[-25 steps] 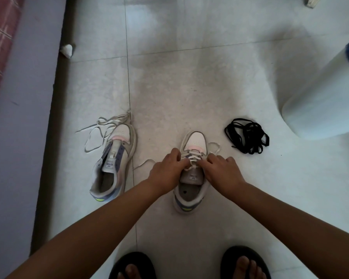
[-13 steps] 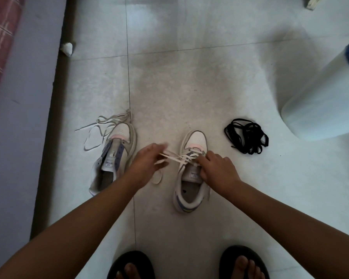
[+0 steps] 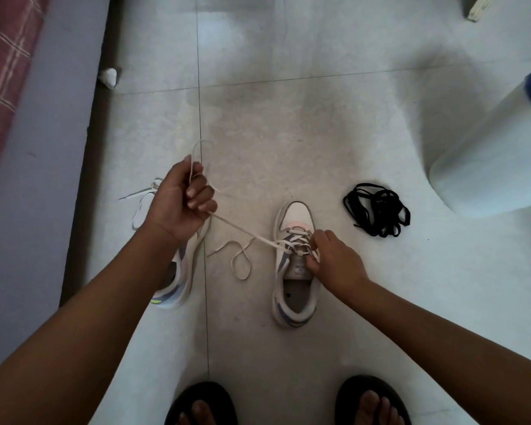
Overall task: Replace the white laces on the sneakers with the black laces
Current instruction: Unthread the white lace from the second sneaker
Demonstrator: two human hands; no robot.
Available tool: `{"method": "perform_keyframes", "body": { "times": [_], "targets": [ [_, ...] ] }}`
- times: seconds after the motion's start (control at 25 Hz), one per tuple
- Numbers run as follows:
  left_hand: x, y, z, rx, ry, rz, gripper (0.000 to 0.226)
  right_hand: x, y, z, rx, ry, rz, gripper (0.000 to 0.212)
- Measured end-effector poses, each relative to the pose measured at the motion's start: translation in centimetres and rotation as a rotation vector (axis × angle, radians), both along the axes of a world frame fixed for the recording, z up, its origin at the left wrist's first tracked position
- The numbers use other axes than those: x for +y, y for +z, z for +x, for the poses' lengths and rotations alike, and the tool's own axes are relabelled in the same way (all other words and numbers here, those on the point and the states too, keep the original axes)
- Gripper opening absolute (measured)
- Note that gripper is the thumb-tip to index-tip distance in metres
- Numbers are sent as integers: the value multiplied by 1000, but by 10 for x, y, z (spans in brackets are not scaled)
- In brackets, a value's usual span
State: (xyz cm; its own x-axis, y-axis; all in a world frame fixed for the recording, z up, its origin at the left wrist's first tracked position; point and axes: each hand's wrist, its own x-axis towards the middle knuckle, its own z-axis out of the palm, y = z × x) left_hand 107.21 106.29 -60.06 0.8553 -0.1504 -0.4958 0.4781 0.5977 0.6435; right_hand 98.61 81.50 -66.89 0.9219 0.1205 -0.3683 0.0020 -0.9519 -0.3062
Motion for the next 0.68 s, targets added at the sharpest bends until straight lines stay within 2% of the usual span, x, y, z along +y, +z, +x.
{"method": "perform_keyframes", "body": {
  "times": [0.08,0.16,0.2,0.28,0.32,0.36,0.48,0.6,0.68],
  "targets": [
    [1,-4,0,30,-25,95,34,-6,-1,-3,34,-79,157,19],
    [-8,-12,-6,95,-124,351,26,-7,-1,-6,17,2,123,18],
    [-15,-17,-11,101,-244,605,25,-6,-2,-5,15,67,64,20],
    [-30,-35,-26,1,-628,1290,27,2,-3,-3,32,178,-74,24],
    [-41,-40,-36,-82,-793,1506,33,7,-3,-2,36,217,-127,25],
    [-54,-46,-48,-168,-899,1571,37,11,-3,-2,38,241,-164,27],
    [-95,-63,-83,-324,-1100,1472,35,21,-3,0,66,276,-264,30],
    [-112,-79,-94,-354,-1114,1678,29,33,-3,3,89,281,-384,31],
    [-109,-85,-89,-295,-1087,1659,25,33,-6,7,121,292,-380,32]
  ]
}}
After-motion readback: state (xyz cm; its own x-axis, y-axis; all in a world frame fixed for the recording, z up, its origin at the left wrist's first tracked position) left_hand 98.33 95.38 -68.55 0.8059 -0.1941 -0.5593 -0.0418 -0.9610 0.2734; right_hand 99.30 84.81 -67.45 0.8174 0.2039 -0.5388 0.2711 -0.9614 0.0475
